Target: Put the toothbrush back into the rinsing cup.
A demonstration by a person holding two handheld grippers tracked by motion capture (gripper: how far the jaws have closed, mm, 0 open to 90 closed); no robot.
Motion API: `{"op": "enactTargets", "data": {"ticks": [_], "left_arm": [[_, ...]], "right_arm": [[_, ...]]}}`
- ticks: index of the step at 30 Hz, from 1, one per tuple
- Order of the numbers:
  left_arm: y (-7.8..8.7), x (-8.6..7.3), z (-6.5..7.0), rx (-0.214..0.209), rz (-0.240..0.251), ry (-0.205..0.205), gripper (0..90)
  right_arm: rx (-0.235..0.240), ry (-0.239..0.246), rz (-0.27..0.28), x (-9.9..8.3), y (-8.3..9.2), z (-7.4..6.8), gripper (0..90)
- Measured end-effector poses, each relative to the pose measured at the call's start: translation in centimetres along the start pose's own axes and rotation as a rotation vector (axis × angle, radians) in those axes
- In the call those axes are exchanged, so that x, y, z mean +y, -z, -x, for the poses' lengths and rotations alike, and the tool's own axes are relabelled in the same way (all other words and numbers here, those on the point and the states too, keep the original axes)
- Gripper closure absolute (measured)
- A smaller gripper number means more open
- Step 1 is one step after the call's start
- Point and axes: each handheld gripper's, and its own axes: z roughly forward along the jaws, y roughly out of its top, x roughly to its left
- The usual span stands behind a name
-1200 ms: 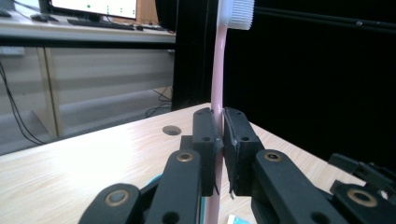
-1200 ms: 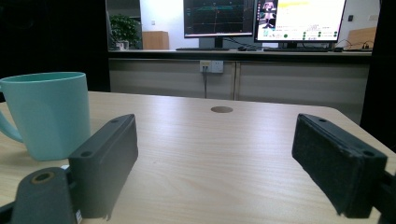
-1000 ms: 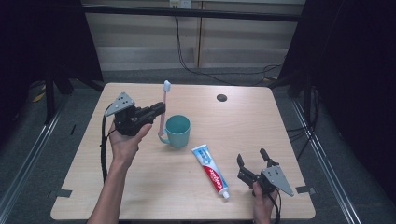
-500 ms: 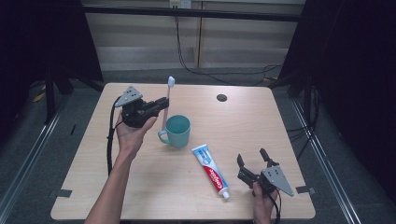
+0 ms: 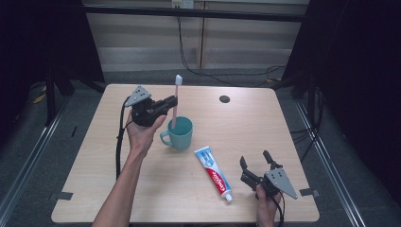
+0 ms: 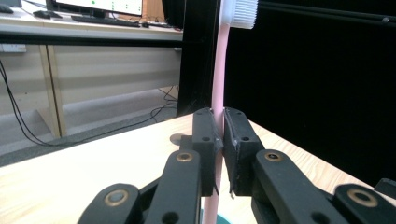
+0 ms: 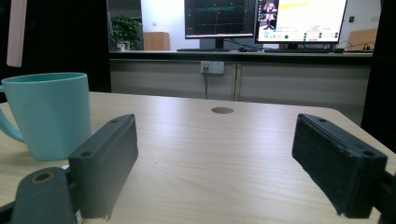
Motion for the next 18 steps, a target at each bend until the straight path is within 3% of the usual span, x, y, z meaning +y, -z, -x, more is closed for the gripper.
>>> {"op": "enactTargets", "data": {"ticks": [3,6,9,18], "left_arm": [[-0.3,-0.6,0.0,-0.025,-0.009,0.013,83.9],[-0.5,-0.9,-0.2,-0.018,-0.023,0.014,83.9],[-0.5,-1.7,-0.5,-0.021,-0.039,0.040,83.7],[-0.5,-3.1,-0.4,-0.010,-0.091,0.031,83.5]], "right_arm": [[0.000,0.000,0.001,0.0,0.0,0.0,13.5],[0.001,0.002,0.001,0.0,0.0,0.0,13.5],[0.000,0.001,0.001,0.0,0.0,0.0,13.5],[0.000,0.001,0.001,0.0,0.0,0.0,13.5]]}}
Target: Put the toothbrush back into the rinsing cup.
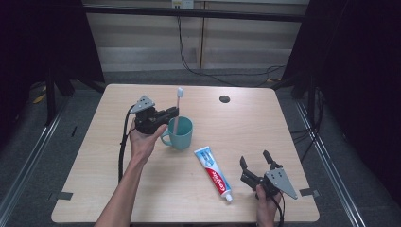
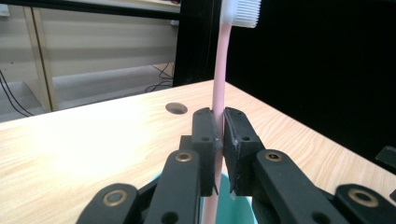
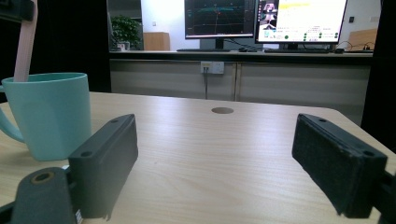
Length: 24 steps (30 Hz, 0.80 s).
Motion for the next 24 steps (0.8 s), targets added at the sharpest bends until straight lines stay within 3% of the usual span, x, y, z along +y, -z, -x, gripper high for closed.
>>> {"op": "enactTargets", "data": {"ticks": [11,24], "left_arm": [[-0.9,-1.1,0.4,-0.004,-0.023,-0.005,83.1],[-0.1,-1.0,0.2,-0.015,-0.012,-0.011,78.4]], "right_arm": [[0.000,0.000,0.000,0.0,0.0,0.0,13.5],[0.000,0.001,0.001,0.0,0.0,0.0,13.6]]}}
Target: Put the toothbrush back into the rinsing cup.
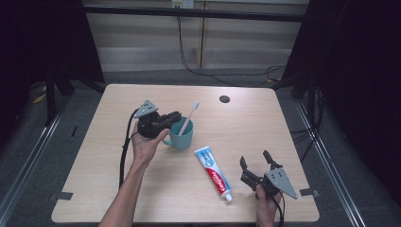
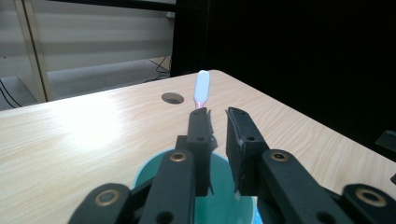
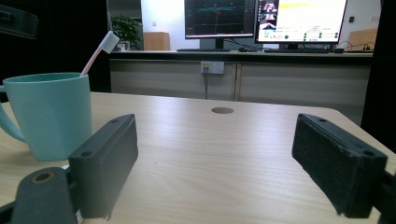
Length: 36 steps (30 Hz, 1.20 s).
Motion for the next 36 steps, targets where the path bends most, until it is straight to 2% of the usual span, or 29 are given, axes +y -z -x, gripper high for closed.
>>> {"op": "enactTargets", "data": {"ticks": [6,10,13,17,22,24,25,26,28,29,31,32,34,35,36], "left_arm": [[0.6,0.2,0.0,-0.018,0.001,0.010,65.7],[1.2,0.2,-0.1,-0.036,0.025,0.029,58.6],[1.5,0.3,-0.2,-0.019,0.022,0.011,55.5],[2.2,0.3,-0.3,-0.018,0.055,0.001,49.2],[3.1,0.4,-0.2,0.013,0.077,-0.032,45.3],[3.6,0.1,-0.4,0.043,0.076,-0.053,43.8],[3.6,0.1,-0.4,0.043,0.076,-0.053,43.1],[4.0,-0.2,-0.5,0.037,0.110,-0.058,42.3],[4.2,-0.3,-0.6,0.025,0.121,-0.051,39.6],[4.5,-0.5,-0.4,0.043,0.102,-0.057,38.5],[5.1,-0.8,-0.2,0.033,0.106,-0.037,34.3],[5.4,-1.0,-0.1,0.047,0.118,-0.034,31.7],[5.6,-1.2,0.0,0.050,0.102,-0.044,28.3],[6.0,-1.5,0.2,0.067,0.081,-0.068,27.8],[6.0,-1.5,0.2,0.067,0.081,-0.068,27.2]], "right_arm": [[0.000,-0.001,-0.001,0.0,0.0,0.0,13.5],[0.000,0.000,-0.001,0.0,0.0,0.0,13.6],[-0.001,-0.002,-0.003,0.0,0.0,0.0,13.5],[-0.001,-0.001,-0.003,0.0,0.0,0.0,13.6],[-0.001,-0.002,-0.003,0.0,0.0,0.0,13.6],[-0.001,-0.002,-0.005,0.0,0.0,0.0,13.6],[-0.001,-0.002,-0.005,0.0,0.0,0.0,13.6],[-0.001,0.000,-0.003,0.0,0.0,0.0,13.6],[-0.002,-0.003,-0.004,0.0,0.0,0.0,13.6],[-0.002,-0.001,-0.004,0.0,0.0,0.0,13.6],[-0.002,-0.002,-0.004,0.0,0.0,0.0,13.6],[-0.002,-0.003,-0.004,0.0,0.0,0.0,13.5],[-0.003,-0.003,-0.005,0.0,0.0,0.0,13.5],[-0.003,-0.001,-0.009,0.0,0.0,0.0,13.6],[-0.003,-0.001,-0.009,0.0,0.0,0.0,13.6]]}}
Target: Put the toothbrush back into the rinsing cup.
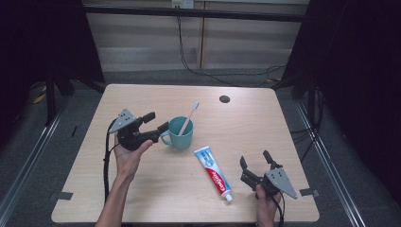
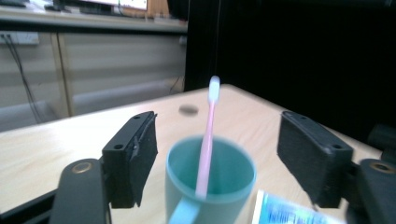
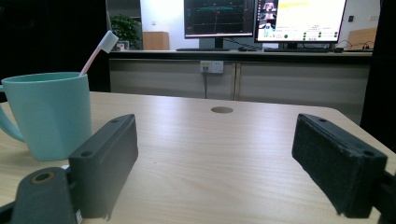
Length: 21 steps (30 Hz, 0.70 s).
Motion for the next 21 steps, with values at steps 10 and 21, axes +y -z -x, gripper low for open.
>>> {"op": "enactTargets", "data": {"ticks": [10,21], "left_arm": [[2.4,-0.9,0.1,0.025,0.044,0.012,15.7],[3.7,-3.8,-0.1,0.034,0.028,0.012,15.5]], "right_arm": [[0.000,-0.001,0.003,0.0,0.0,0.0,13.6],[0.001,-0.001,0.004,0.0,0.0,0.0,13.7]]}}
